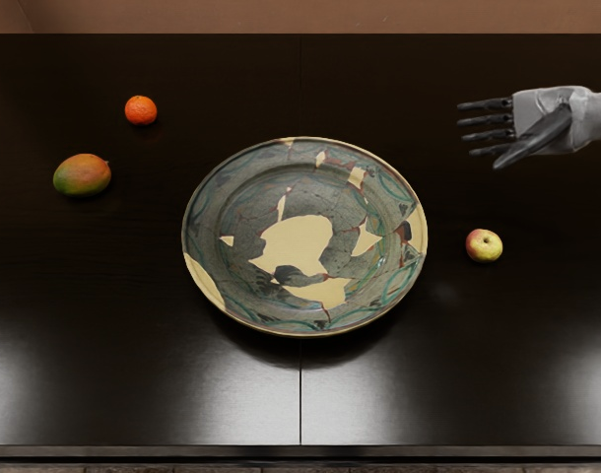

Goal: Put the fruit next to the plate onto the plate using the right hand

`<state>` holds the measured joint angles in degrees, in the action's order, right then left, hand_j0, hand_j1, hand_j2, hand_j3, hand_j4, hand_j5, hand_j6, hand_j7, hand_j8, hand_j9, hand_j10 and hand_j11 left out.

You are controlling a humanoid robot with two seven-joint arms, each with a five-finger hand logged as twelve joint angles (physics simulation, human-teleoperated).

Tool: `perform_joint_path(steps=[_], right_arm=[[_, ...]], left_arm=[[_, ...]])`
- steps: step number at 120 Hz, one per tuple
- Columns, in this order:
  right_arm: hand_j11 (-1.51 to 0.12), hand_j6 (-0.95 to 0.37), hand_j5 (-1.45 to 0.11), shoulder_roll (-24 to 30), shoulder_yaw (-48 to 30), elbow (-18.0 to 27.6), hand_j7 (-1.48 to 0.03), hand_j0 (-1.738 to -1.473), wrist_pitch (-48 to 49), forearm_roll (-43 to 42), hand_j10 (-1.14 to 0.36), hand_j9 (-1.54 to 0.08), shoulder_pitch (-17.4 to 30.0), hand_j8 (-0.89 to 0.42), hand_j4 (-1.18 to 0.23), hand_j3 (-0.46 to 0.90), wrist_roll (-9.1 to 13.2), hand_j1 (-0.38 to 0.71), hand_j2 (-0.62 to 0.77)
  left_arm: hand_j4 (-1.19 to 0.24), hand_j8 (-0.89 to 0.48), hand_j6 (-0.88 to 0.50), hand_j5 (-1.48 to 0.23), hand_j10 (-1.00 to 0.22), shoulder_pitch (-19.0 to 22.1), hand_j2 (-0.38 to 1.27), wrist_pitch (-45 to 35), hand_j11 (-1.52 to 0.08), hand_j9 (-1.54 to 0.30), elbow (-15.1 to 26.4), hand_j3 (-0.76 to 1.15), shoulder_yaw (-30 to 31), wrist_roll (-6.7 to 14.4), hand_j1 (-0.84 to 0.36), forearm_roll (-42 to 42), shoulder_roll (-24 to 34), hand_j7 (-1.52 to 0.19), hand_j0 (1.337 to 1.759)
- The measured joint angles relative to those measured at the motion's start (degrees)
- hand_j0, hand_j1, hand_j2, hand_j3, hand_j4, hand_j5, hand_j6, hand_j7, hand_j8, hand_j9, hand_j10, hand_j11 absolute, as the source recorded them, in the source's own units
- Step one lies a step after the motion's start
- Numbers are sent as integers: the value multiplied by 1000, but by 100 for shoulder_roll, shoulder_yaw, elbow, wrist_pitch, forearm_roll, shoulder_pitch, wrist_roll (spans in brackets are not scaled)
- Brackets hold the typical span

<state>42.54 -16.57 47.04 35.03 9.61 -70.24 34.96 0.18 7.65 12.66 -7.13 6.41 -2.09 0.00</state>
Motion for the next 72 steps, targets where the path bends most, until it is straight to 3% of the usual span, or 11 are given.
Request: perform_joint_path(steps=[13,28,55,66,72], right_arm=[[-34,-25,-34,-134,28,-20,-34,-1658,0,-108,-26,-34,-12,-25,-26,0,3,-317,-6],[-37,-27,-37,-282,316,19,-37,-1658,0,-953,-27,-37,-152,-27,-28,0,4,-315,-6],[-32,-26,-32,-612,4650,758,-32,-1658,-238,-1684,-25,-32,-2970,-26,-26,0,4,-319,-6],[-34,-28,-34,-647,5535,1658,-34,-1658,-526,-1544,-27,-34,-3734,-27,-27,0,4,-317,-6],[-34,-28,-34,-531,5752,2298,-34,-1658,-1228,-1406,-27,-34,-4031,-27,-27,0,4,-317,-6]], left_arm=[[0,0,0,0,0,0,0,0,0,0,0,0,0,0,349,-1,0,0,1658],[0,0,0,0,0,0,0,0,0,0,0,0,-1,0,349,-1,0,0,1658],[0,0,0,0,0,0,0,0,0,0,0,0,0,0,349,1,0,0,1658],[0,0,0,0,0,0,0,0,0,0,0,0,1,0,349,1,0,0,1658],[0,0,0,0,0,0,0,0,0,0,0,0,1,0,349,1,0,0,1658]])
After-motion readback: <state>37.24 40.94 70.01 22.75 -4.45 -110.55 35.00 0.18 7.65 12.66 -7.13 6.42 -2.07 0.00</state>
